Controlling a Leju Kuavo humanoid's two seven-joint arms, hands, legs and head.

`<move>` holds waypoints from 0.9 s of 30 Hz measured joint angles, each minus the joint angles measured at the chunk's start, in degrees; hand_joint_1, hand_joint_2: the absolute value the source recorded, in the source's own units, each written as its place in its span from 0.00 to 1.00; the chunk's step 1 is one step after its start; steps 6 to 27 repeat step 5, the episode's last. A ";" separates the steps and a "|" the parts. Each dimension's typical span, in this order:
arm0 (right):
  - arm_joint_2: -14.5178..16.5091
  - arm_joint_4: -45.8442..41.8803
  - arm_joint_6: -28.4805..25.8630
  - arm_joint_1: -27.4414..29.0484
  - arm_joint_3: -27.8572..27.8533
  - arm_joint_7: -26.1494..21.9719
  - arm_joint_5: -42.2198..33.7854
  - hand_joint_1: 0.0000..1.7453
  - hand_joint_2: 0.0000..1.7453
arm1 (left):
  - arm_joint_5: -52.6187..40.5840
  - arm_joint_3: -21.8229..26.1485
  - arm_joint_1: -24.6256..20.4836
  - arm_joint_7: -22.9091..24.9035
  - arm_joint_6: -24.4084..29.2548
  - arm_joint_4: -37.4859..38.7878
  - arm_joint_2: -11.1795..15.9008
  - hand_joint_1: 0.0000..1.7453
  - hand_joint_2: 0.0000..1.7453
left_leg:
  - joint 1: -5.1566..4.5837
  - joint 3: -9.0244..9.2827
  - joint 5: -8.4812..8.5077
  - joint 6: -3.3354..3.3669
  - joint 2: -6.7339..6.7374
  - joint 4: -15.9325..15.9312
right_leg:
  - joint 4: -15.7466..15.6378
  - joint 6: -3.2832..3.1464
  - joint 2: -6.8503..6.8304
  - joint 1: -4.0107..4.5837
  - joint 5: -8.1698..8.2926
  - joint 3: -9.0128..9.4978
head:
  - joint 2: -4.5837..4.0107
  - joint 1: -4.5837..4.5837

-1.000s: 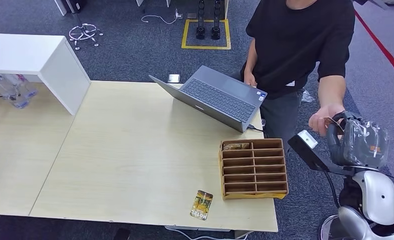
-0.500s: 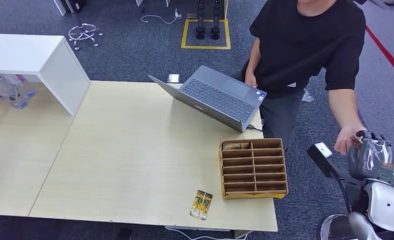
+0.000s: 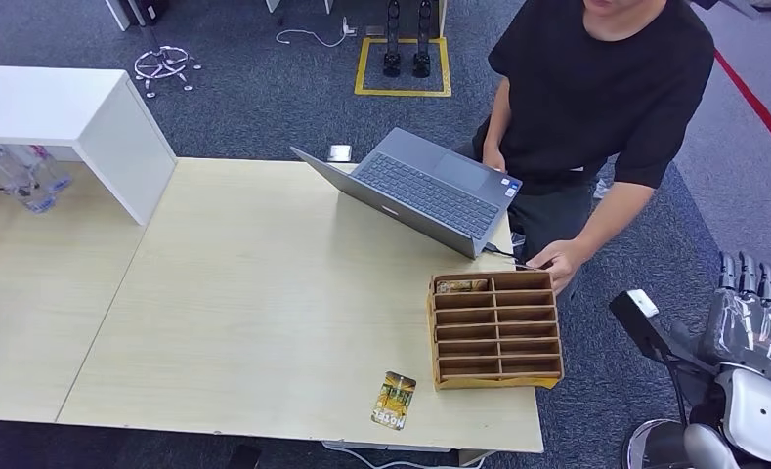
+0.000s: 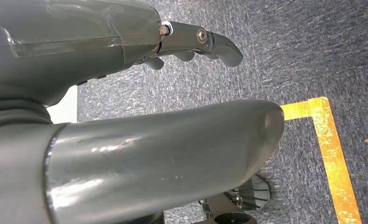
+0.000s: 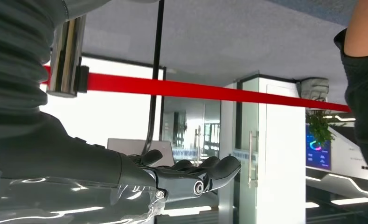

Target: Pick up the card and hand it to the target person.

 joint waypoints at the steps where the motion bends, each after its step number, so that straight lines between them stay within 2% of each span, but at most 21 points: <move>1: 0.19 -0.01 -0.82 0.04 -0.12 -0.19 -1.23 0.00 1.00 | 0.01 0.00 0.00 -0.05 0.02 0.00 0.00 0.00 0.00 | 0.00 0.00 0.00 0.00 0.00 0.00 | 0.00 0.00 0.00 0.00 0.00 0.00 | 0.00 0.00; 5: 1.02 -0.64 -4.77 0.10 -0.50 -1.79 -9.11 0.00 1.00 | 0.06 0.01 0.00 -0.32 0.28 0.00 -0.01 0.00 0.00 | 0.00 -0.02 0.00 0.00 0.00 0.00 | 0.00 0.00 0.00 0.00 0.00 0.01 | 0.00 0.00; 27: 1.02 -0.64 -4.77 0.10 -0.50 -1.79 -9.11 0.00 1.00 | 0.06 0.01 0.00 -0.32 0.28 0.00 -0.01 0.00 0.00 | 0.00 -0.02 0.00 0.00 0.00 0.00 | 0.00 0.00 0.00 0.00 0.00 0.01 | 0.00 0.00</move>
